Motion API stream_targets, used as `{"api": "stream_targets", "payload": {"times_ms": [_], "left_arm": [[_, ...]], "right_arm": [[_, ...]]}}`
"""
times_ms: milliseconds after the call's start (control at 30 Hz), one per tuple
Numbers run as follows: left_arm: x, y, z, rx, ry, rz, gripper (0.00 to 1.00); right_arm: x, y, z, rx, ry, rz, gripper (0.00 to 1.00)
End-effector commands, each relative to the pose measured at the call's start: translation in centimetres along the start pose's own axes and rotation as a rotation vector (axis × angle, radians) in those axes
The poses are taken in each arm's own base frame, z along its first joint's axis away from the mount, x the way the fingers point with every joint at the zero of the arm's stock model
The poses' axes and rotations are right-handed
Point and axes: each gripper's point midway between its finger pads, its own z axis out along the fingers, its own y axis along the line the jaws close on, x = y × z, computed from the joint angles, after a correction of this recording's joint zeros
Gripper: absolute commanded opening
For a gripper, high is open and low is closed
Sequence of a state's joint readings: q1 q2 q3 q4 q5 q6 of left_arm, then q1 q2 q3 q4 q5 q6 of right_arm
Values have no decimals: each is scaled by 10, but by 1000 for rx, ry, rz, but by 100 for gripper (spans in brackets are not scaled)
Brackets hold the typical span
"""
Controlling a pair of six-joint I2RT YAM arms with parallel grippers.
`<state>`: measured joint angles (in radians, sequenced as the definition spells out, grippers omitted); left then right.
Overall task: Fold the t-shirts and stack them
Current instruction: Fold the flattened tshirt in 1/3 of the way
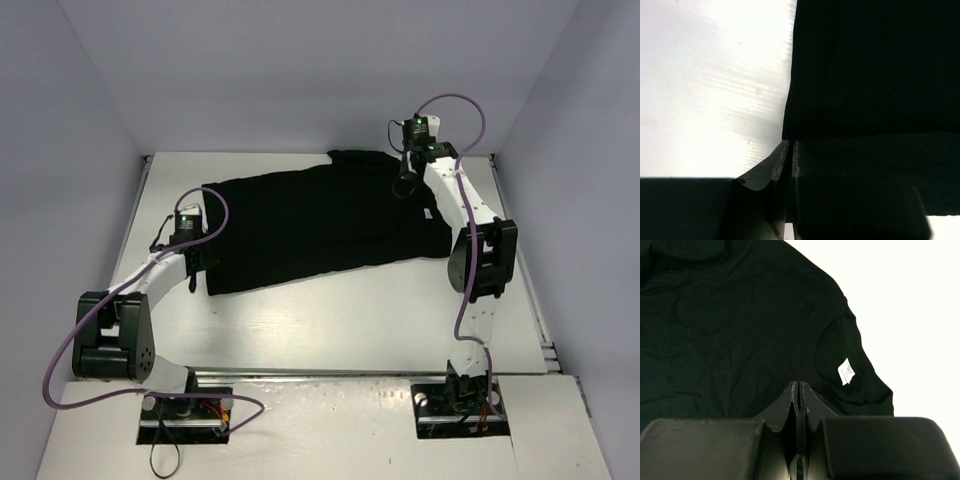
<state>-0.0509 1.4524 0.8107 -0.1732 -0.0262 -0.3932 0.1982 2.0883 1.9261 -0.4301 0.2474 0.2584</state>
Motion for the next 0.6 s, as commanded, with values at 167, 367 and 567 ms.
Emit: {"api": "stream_targets", "payload": {"times_ms": [167,367,567], "left_arm": [[-53,-8,6,7,-131,24,0],[-52,-8,18,-10,-89,33,0],[-47,-2,18,-50,-63,12,4]], "right_arm": [[-23,6,3,11,-66,16,0],[-15,8,16,15,-46,17,0],[-7,11,29,17,-25,7,0]]}}
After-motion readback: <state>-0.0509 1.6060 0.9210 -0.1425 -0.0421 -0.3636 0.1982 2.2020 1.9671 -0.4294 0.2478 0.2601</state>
